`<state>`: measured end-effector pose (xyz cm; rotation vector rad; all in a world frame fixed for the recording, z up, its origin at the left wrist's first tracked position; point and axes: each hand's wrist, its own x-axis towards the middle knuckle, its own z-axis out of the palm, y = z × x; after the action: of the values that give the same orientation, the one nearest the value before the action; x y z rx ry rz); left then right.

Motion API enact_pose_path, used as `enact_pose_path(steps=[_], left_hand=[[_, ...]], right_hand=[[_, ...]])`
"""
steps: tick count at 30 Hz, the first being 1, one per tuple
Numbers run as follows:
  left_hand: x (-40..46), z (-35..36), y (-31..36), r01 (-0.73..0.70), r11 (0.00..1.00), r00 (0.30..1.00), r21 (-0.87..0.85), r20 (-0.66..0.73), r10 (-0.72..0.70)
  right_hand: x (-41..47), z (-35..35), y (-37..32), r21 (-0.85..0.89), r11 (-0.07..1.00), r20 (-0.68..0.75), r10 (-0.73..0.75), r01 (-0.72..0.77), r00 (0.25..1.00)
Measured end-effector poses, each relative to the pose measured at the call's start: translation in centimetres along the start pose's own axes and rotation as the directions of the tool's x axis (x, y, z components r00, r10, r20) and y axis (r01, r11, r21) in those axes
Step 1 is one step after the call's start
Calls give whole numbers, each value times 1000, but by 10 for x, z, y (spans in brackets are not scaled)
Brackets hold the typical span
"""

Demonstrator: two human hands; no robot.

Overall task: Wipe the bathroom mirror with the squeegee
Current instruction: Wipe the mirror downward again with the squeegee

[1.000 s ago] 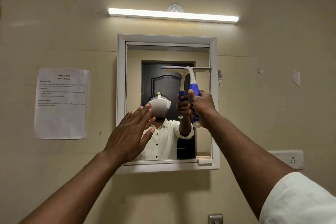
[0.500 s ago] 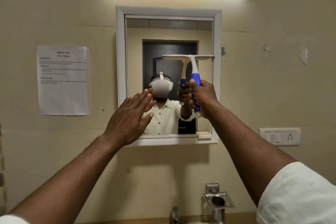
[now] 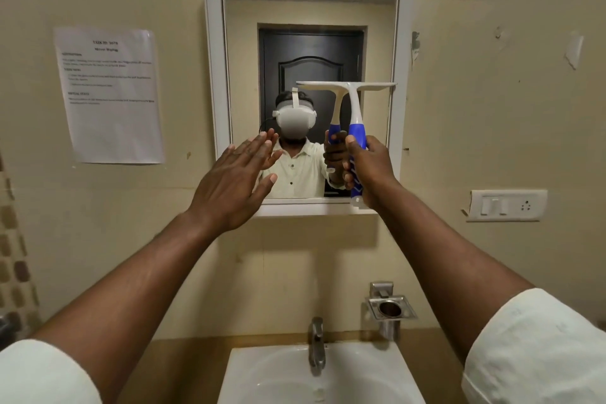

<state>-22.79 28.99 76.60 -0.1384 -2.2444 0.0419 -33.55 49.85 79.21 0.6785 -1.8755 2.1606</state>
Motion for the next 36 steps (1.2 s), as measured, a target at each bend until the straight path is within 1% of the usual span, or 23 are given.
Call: enact_pose_path(steps=[6,13,23,30,36], left_hand=[[-9,6,0,15,1000,1000,3,24,-15],[-21,15,3,38,999,997,4,69,-38],[-41,33,11,45,999,990,-6,133,-44],[-55,43,16,60,997,988,-44,146,-53],[-68,51,16,74,997,979,-25,194,-67]], right_hand=[[-15,-2,24,-19,999,-7,31,-32,999],[-35,-8,49,-17,997,24,77,-77,997],[-66,-11,82,36,983,24,179,-180,983],[-89,-15,104,55,966,37,250,-252,968],[-102,-18,112,87,946,43,311,-314,949]])
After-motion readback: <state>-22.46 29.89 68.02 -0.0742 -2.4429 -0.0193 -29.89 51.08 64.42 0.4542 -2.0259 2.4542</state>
